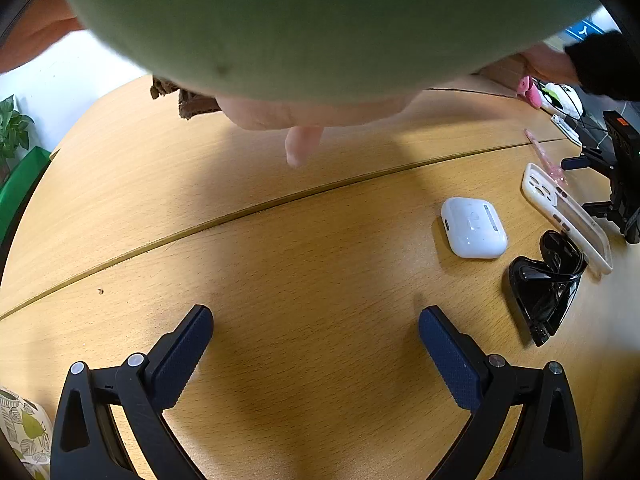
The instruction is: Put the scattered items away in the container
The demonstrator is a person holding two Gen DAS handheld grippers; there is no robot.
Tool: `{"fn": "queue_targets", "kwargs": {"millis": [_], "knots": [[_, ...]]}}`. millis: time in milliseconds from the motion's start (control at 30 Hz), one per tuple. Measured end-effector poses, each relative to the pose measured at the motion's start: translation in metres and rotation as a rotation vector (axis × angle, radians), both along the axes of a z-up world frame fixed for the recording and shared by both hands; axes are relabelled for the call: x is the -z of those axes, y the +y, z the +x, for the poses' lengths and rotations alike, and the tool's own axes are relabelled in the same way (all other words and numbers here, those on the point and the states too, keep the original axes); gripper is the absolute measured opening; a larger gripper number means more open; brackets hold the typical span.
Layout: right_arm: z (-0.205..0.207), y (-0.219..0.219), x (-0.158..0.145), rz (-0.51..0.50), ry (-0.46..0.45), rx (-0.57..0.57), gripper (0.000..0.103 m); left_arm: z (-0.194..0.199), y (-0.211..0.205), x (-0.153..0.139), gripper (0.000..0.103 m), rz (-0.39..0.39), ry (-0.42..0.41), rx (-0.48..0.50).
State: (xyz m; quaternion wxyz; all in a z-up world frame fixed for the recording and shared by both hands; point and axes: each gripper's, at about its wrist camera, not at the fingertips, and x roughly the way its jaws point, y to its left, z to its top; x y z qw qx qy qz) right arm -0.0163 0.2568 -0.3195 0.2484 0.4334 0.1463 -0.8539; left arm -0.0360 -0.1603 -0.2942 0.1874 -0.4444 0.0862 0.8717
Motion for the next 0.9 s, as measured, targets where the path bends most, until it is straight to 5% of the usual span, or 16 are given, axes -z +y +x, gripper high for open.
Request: {"fn": "queue_targets", "kwargs": {"millis": [900], "knots": [[-0.0010,0.0052,-0.0021,0.002,0.001,0.008,0.103,-0.0013,0.0023,-0.0015,0.103,0.001,0.000,-0.001]]}}
